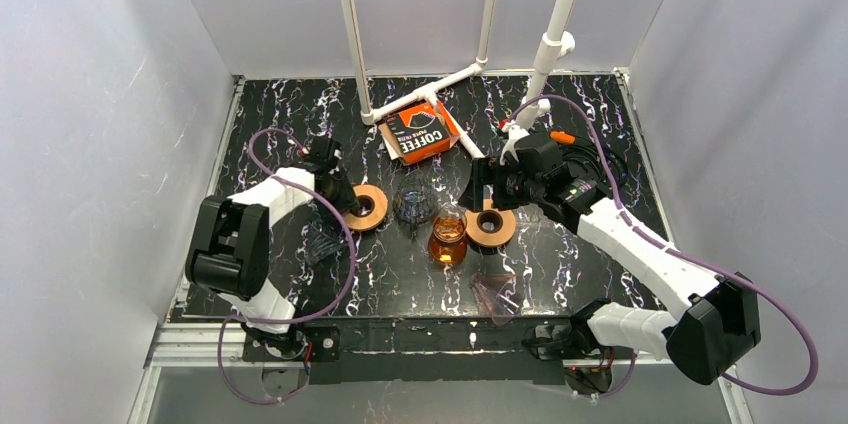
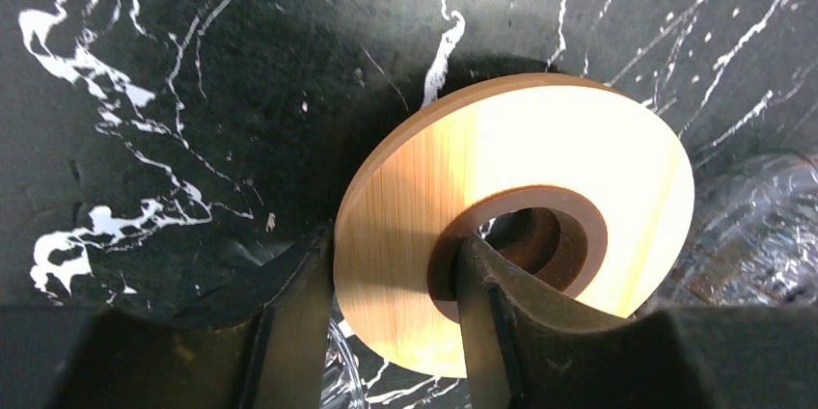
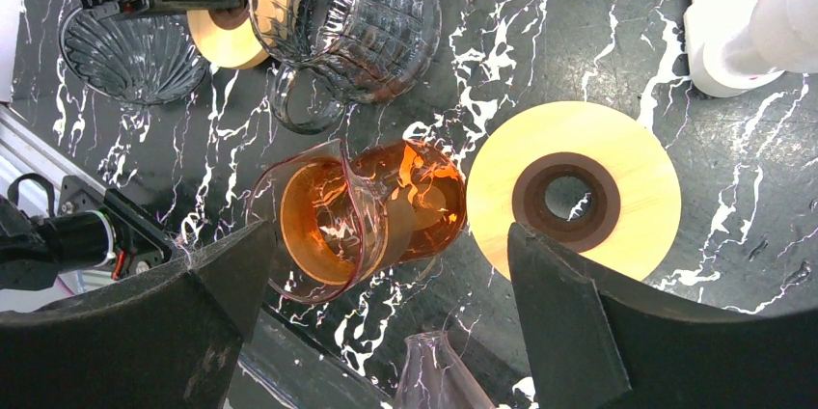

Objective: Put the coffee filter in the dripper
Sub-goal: Pick up the dripper holder from the center of the board.

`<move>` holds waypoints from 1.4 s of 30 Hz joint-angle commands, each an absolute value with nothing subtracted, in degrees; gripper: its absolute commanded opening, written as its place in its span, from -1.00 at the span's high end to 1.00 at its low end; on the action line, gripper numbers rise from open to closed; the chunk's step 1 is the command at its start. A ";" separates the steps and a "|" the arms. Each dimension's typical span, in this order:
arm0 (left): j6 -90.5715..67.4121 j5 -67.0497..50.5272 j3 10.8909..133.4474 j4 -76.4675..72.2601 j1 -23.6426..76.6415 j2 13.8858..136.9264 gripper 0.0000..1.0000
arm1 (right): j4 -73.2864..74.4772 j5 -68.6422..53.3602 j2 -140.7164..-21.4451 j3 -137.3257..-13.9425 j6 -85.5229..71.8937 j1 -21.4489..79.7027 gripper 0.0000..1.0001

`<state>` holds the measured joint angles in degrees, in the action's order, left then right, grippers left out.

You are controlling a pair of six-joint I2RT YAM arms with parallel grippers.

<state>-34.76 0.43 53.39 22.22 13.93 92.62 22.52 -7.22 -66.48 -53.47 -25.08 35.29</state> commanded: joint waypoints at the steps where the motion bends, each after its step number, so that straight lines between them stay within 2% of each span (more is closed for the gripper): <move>1: -33.32 -2.98 51.51 20.69 13.87 85.92 0.76 | 21.28 -6.74 -64.71 -54.76 -24.08 35.46 -0.97; 3: -32.75 -2.71 51.40 21.12 13.89 83.71 0.89 | 21.28 -6.56 -64.81 -54.76 -23.78 35.50 -0.97; 7: -32.00 -3.54 50.57 21.39 13.83 78.12 0.91 | 21.13 -8.30 -65.96 -55.53 -24.28 35.44 -0.97; 17: -31.38 -13.32 43.77 11.55 14.53 61.71 0.97 | 15.70 -16.14 -69.13 -55.99 -28.88 35.50 -0.97; 28: -31.46 -12.98 45.04 9.70 26.07 57.09 1.00 | 3.05 -28.39 -69.13 -56.52 -40.86 35.51 -1.00; 42: -33.50 -8.73 48.79 8.69 36.27 60.56 1.00 | 0.53 -28.48 -69.09 -53.91 -43.89 35.50 -0.61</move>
